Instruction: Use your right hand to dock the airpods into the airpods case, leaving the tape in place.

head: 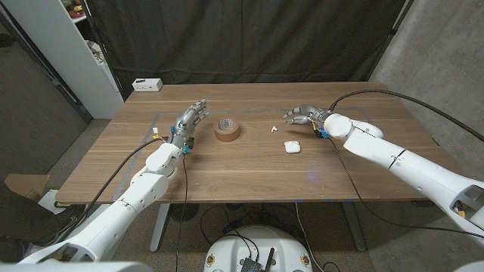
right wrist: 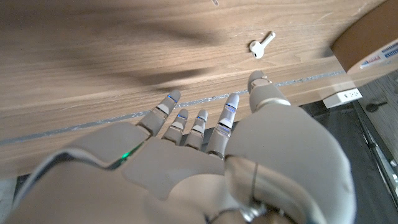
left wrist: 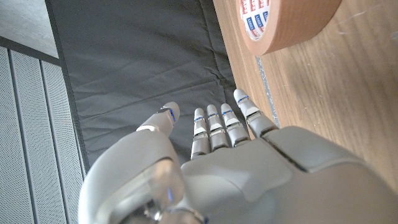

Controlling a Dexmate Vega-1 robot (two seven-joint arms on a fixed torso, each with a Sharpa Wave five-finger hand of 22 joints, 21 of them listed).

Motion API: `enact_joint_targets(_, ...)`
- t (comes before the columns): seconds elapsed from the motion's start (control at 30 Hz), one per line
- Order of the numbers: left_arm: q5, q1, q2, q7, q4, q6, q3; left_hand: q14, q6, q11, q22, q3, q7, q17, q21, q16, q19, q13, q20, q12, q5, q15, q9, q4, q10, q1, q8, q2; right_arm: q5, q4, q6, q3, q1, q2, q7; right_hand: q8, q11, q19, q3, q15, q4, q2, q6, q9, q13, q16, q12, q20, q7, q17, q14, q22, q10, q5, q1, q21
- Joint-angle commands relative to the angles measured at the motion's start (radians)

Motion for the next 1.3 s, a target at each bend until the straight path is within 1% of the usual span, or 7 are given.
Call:
enact_joint_targets(0.03, 0.006, 0.017, 0.005, 0.02, -0.019, 0.008, -0.005, -0.001, 0.011, -0.001, 0.005, 0.004, 0.0, 0.001, -0.003, 0.001, -0.005, 0.004, 0.0, 0.005, 0.006, -0.002, 0.005, -0.004, 0.007, -0.01, 0.001, -0.005, -0.169, 0.04, -0.099, -0.099, 0.058, 0.084, -0.023, -0.004, 0.018, 0.006, -0.006, -0.055, 0.001, -0.011, 0.007, 0.002, 0.0, 0.008, 0.009, 0.005, 0.0, -0.001, 0.008, 0.003, 0.013, 0.001, 0.017, 0.0)
enact_joint_targets(0.37, 0.0, 0.007, 0.0, 0.013, 0.0, 0.011, -0.004, 0.002, 0.018, 0.001, 0.005, 0.005, 0.001, 0.001, -0.006, 0.002, -0.005, 0.006, 0.002, 0.008, 0.006, -0.005, 0.006, -0.005, 0.012, -0.012, 0.001, -0.004, -0.183, 0.072, -0.102, -0.111, 0.063, 0.12, -0.019, 0.001, 0.037, 0.018, -0.008, -0.054, 0.003, -0.021, 0.029, 0.004, 0.0, 0.017, 0.016, 0.006, -0.001, -0.001, 0.029, 0.004, 0.029, 0.003, 0.037, 0.002)
enact_joint_targets(0.43, -0.003, 0.004, -0.001, 0.008, 0.007, 0.011, -0.004, 0.003, 0.019, 0.0, 0.006, 0.005, 0.001, 0.001, -0.007, 0.003, -0.004, 0.006, 0.002, 0.008, 0.006, -0.004, 0.006, -0.005, 0.011, -0.013, 0.001, -0.004, -0.182, 0.073, -0.11, -0.111, 0.063, 0.123, -0.015, 0.006, 0.034, 0.021, -0.01, -0.055, 0.006, -0.025, 0.05, 0.004, 0.0, 0.017, 0.018, 0.005, 0.004, 0.0, 0.032, 0.004, 0.033, 0.003, 0.043, 0.002)
enact_joint_targets(0.47, -0.006, 0.001, -0.003, -0.002, 0.016, 0.005, -0.004, 0.004, 0.019, 0.0, 0.006, 0.005, 0.003, 0.001, -0.007, 0.003, -0.004, 0.007, 0.001, 0.009, 0.006, -0.004, 0.006, -0.004, 0.013, -0.014, 0.0, -0.003, -0.183, 0.072, -0.116, -0.112, 0.062, 0.126, -0.015, 0.005, 0.038, 0.022, -0.013, -0.056, 0.008, -0.027, 0.052, 0.004, 0.0, 0.017, 0.019, 0.005, 0.024, 0.0, 0.032, 0.004, 0.037, 0.002, 0.045, 0.002)
enact_joint_targets(0.53, -0.008, -0.003, -0.003, -0.003, 0.02, 0.011, -0.003, 0.004, 0.02, 0.0, 0.006, 0.005, 0.002, 0.001, -0.007, 0.003, -0.003, 0.007, 0.001, 0.01, 0.006, -0.004, 0.007, -0.005, 0.015, -0.014, 0.0, -0.003, -0.182, 0.072, -0.12, -0.113, 0.061, 0.127, -0.013, 0.005, 0.042, 0.024, -0.014, -0.058, 0.009, -0.029, 0.057, 0.004, 0.0, 0.019, 0.021, 0.005, 0.039, 0.0, 0.036, 0.004, 0.042, 0.002, 0.047, 0.002)
enact_joint_targets(0.7, -0.014, -0.012, 0.0, -0.025, 0.037, 0.006, -0.002, 0.004, 0.022, 0.0, 0.006, 0.005, 0.002, 0.001, -0.008, 0.003, -0.003, 0.008, 0.001, 0.01, 0.006, -0.005, 0.007, -0.005, 0.015, -0.015, 0.0, -0.002, -0.183, 0.079, -0.138, -0.113, 0.054, 0.143, -0.03, 0.009, 0.047, 0.036, -0.017, -0.059, 0.01, -0.032, 0.074, 0.004, 0.0, 0.024, 0.026, 0.004, 0.058, 0.0, 0.051, 0.004, 0.055, 0.003, 0.053, 0.005)
enact_joint_targets(1.3, -0.028, -0.006, 0.013, -0.041, 0.043, 0.002, -0.014, 0.006, 0.026, -0.001, 0.006, 0.007, 0.002, 0.001, -0.012, 0.003, -0.001, 0.01, 0.002, 0.012, 0.006, -0.004, 0.008, -0.005, 0.018, -0.019, -0.002, -0.001, -0.177, 0.108, -0.17, -0.112, 0.037, 0.195, -0.12, 0.015, 0.045, 0.071, -0.02, -0.073, 0.009, -0.039, 0.112, 0.005, 0.002, 0.036, 0.038, -0.003, 0.079, 0.0, 0.102, 0.004, 0.093, 0.006, 0.082, 0.011)
